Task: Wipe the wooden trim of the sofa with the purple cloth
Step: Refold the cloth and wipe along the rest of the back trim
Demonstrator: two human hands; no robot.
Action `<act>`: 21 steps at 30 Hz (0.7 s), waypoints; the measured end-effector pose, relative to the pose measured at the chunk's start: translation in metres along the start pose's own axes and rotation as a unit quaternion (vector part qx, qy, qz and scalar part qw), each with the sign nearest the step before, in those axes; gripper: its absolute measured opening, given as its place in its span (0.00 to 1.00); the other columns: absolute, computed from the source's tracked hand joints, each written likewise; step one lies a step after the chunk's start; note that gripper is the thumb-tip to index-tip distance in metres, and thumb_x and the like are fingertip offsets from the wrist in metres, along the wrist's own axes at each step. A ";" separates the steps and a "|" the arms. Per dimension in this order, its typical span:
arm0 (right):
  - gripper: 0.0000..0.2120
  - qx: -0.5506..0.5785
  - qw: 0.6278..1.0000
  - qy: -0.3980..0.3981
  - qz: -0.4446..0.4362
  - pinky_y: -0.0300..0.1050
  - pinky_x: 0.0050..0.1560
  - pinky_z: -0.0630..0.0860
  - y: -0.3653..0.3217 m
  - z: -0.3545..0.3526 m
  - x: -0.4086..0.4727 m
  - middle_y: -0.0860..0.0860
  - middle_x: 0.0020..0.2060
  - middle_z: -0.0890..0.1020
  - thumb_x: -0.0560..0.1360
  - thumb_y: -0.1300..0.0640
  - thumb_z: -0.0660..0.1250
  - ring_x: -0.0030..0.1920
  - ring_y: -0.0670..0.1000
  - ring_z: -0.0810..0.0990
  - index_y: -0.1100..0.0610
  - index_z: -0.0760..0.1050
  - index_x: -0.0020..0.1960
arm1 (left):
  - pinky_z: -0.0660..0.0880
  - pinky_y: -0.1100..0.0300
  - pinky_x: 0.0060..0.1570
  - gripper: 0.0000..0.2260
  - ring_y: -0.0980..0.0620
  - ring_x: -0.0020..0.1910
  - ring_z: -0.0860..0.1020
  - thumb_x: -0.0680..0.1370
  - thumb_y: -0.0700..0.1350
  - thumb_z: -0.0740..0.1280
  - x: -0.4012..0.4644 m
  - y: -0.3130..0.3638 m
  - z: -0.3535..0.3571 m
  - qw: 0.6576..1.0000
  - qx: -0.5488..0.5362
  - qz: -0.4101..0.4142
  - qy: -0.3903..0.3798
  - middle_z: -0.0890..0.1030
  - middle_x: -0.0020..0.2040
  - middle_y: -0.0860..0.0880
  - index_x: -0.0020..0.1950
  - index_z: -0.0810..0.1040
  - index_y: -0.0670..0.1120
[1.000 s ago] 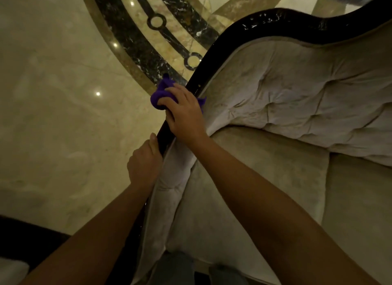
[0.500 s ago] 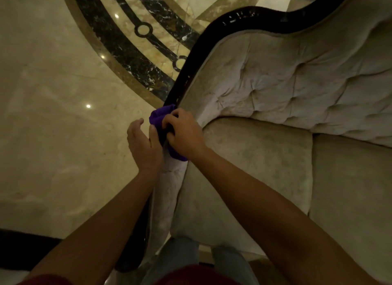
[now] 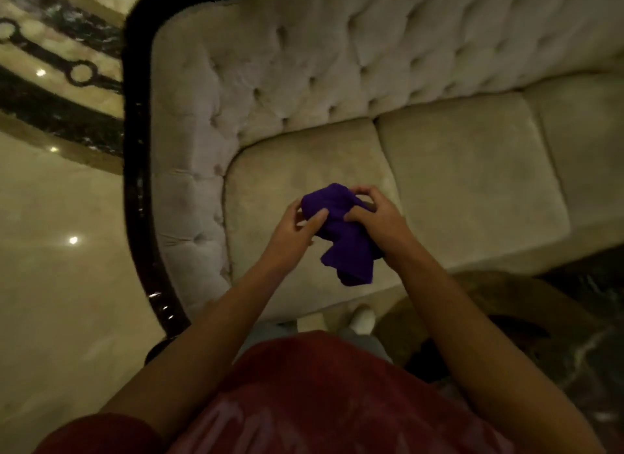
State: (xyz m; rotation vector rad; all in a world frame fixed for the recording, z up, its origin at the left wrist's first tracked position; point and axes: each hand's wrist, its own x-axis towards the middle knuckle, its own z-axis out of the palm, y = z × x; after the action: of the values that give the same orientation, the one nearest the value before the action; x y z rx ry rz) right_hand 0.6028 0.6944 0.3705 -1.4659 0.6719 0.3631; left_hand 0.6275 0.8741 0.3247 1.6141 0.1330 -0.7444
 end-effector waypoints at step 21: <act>0.10 0.204 0.940 0.271 -0.033 0.45 0.53 0.80 0.112 -0.402 -0.235 0.41 0.54 0.86 0.81 0.50 0.66 0.56 0.45 0.83 0.37 0.82 0.56 | 0.81 0.63 0.47 0.09 0.58 0.48 0.84 0.75 0.52 0.76 -0.078 0.108 0.465 0.921 0.193 0.209 -0.266 0.86 0.49 0.57 0.52 0.81 0.58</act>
State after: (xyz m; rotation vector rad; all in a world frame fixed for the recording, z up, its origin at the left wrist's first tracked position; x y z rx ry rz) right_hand 0.2761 0.3517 0.4389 -1.1798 1.0627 -0.2425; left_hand 0.4408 0.4480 0.4583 1.6640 -0.7735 -0.8751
